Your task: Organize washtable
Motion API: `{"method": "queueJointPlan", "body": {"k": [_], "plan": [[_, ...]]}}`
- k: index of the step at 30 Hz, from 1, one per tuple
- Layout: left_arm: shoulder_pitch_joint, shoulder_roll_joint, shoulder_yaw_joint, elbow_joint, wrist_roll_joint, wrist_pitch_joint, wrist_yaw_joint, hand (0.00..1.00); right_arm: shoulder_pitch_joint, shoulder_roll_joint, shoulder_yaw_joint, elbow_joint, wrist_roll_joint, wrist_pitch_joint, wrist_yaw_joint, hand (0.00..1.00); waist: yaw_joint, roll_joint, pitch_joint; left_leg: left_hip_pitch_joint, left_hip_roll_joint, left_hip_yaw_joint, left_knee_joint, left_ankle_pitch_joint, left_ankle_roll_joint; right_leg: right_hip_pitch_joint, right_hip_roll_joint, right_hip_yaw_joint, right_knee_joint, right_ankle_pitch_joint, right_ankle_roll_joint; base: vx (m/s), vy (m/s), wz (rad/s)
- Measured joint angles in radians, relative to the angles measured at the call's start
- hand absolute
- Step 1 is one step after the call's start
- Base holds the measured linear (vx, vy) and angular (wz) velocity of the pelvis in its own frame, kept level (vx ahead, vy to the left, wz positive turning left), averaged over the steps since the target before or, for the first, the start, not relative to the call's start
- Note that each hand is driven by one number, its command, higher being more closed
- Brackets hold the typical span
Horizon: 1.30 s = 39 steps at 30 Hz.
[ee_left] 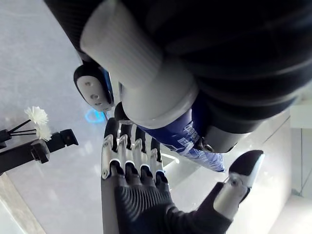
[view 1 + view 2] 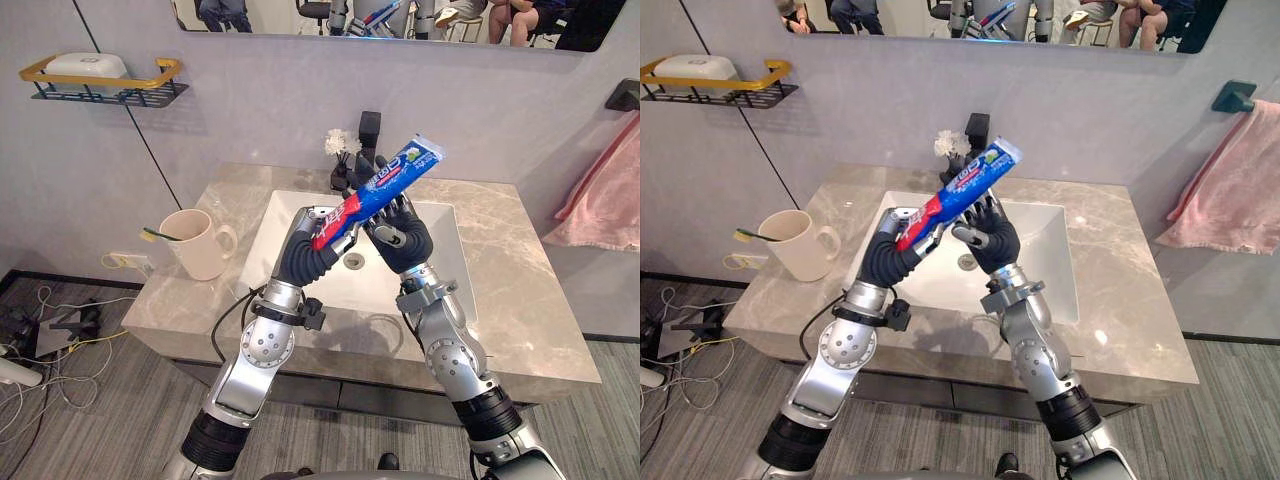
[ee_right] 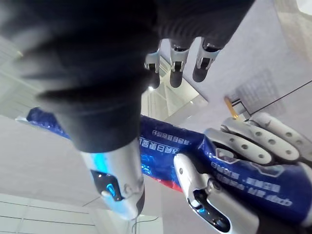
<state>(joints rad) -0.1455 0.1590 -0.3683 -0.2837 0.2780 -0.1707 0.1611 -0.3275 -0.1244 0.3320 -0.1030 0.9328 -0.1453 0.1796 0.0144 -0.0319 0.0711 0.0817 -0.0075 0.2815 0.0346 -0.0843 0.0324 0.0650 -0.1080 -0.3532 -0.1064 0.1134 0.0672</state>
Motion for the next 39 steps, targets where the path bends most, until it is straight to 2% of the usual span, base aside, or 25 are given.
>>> {"method": "queueJointPlan", "body": {"k": [1, 13, 19, 26, 27, 33, 39], "plan": [[0.000, 0.000, -0.008, 0.003, -0.001, 0.000, 0.000, 1.00, -0.009, 0.005, 0.003, -0.001, 0.000, 0.000, -0.002, 1.00, 0.001, -0.002, 0.000, 0.000, 0.000, 0.000, 0.000, 0.000, 0.000, 0.000, 0.000, 0.000, 0.000, 0.000, 0.000, 0.00, 0.000, 0.00], [0.017, -0.036, -0.034, 0.061, -0.033, -0.013, 0.018, 1.00, -0.037, 0.018, 0.021, 0.000, 0.001, 0.000, -0.046, 1.00, 0.004, -0.004, 0.000, 0.000, 0.000, 0.003, -0.005, 0.001, 0.000, -0.003, 0.000, 0.002, 0.000, 0.000, 0.000, 0.00, 0.000, 0.00], [0.043, -0.038, -0.044, 0.083, -0.033, -0.032, 0.022, 1.00, -0.039, 0.015, 0.034, 0.000, 0.000, 0.003, -0.047, 1.00, 0.004, -0.005, 0.000, 0.000, 0.000, 0.004, -0.006, 0.001, 0.000, -0.004, 0.001, 0.003, 0.000, -0.001, 0.000, 0.00, 0.000, 0.00], [0.071, -0.036, -0.044, 0.087, -0.033, -0.034, 0.025, 1.00, -0.039, -0.002, 0.053, 0.000, -0.003, 0.021, -0.046, 1.00, 0.005, -0.005, 0.000, 0.000, 0.000, 0.003, -0.006, 0.001, 0.000, -0.004, 0.000, 0.004, 0.000, -0.001, 0.000, 0.00, 0.000, 0.00], [0.077, -0.036, -0.043, 0.087, -0.033, -0.035, 0.025, 0.00, -0.039, -0.002, 0.055, 0.000, -0.005, 0.025, -0.045, 1.00, 0.004, -0.005, 0.000, 0.000, 0.000, 0.003, -0.006, 0.001, 0.000, -0.004, 0.000, 0.004, 0.000, -0.001, 0.000, 0.00, 0.000, 0.00], [0.123, 0.000, -0.046, 0.087, -0.030, -0.033, 0.014, 0.00, -0.041, -0.002, 0.032, -0.001, -0.010, 0.030, -0.039, 1.00, 0.003, -0.005, 0.000, 0.000, 0.000, 0.004, -0.006, 0.001, 0.000, -0.005, 0.001, 0.004, 0.000, -0.001, 0.000, 0.00, 0.000, 0.00], [0.134, 0.024, -0.023, 0.072, -0.028, -0.030, 0.013, 0.00, -0.081, -0.002, -0.006, -0.006, -0.010, 0.015, -0.024, 1.00, 0.002, -0.004, 0.000, 0.002, 0.000, 0.006, -0.005, 0.001, 0.000, -0.003, 0.001, 0.004, 0.000, -0.001, -0.001, 0.00, 0.000, 0.00]]}}
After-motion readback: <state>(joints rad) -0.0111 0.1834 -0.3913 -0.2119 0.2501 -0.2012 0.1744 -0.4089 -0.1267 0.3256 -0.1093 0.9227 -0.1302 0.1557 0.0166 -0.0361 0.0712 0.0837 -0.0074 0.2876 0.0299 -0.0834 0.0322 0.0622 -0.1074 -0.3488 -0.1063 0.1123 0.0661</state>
